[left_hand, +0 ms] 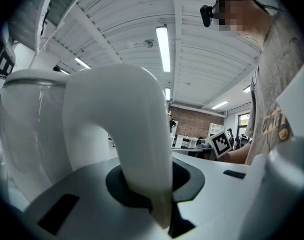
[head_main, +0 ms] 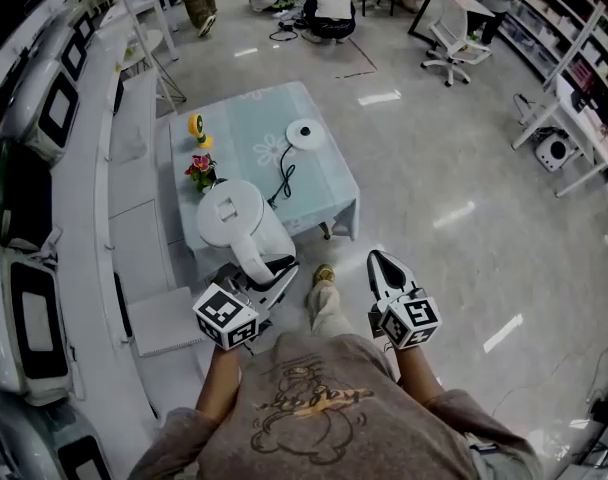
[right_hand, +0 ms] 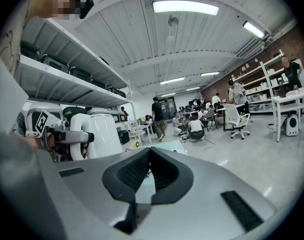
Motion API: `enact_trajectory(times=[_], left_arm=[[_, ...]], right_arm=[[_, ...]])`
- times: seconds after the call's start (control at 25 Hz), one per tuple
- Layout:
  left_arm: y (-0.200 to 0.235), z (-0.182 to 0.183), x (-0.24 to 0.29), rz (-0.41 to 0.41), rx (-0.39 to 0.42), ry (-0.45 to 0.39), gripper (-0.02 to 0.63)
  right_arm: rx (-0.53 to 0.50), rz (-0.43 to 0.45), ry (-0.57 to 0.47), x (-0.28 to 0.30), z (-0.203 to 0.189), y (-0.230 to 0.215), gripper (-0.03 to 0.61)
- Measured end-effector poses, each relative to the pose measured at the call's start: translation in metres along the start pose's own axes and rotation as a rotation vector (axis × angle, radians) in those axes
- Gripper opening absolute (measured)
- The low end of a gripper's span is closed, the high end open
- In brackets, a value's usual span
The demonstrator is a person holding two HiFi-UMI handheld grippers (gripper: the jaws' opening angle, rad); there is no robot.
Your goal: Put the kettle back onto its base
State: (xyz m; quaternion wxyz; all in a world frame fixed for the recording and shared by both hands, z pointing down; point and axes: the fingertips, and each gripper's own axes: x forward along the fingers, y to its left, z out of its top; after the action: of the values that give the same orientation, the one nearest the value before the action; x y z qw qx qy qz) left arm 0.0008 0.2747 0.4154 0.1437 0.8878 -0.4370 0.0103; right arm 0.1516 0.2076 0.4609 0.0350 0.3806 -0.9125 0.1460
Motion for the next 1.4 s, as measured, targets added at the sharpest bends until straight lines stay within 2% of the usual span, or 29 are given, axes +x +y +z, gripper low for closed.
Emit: enact_trajectory(times=[0.44,1.0,1.4], left_arm=[[0.092,0.03,0.068,0.056,-0.034,-0.009,0.066],[0.187,0.072,0.172,0.131,-0.018,-0.011,0.066],[0.243,0.082,0.211,0.083,0.0,0.009,0.064]], right_arm=[[0.04,0.026,0.008,0.108,0.027,-0.059,0.0],[0.032,0.109,0.042,0.227,0.077,-0.156,0.0],[0.033,0.059,0.053,0.274,0.086,-0.178,0.0]])
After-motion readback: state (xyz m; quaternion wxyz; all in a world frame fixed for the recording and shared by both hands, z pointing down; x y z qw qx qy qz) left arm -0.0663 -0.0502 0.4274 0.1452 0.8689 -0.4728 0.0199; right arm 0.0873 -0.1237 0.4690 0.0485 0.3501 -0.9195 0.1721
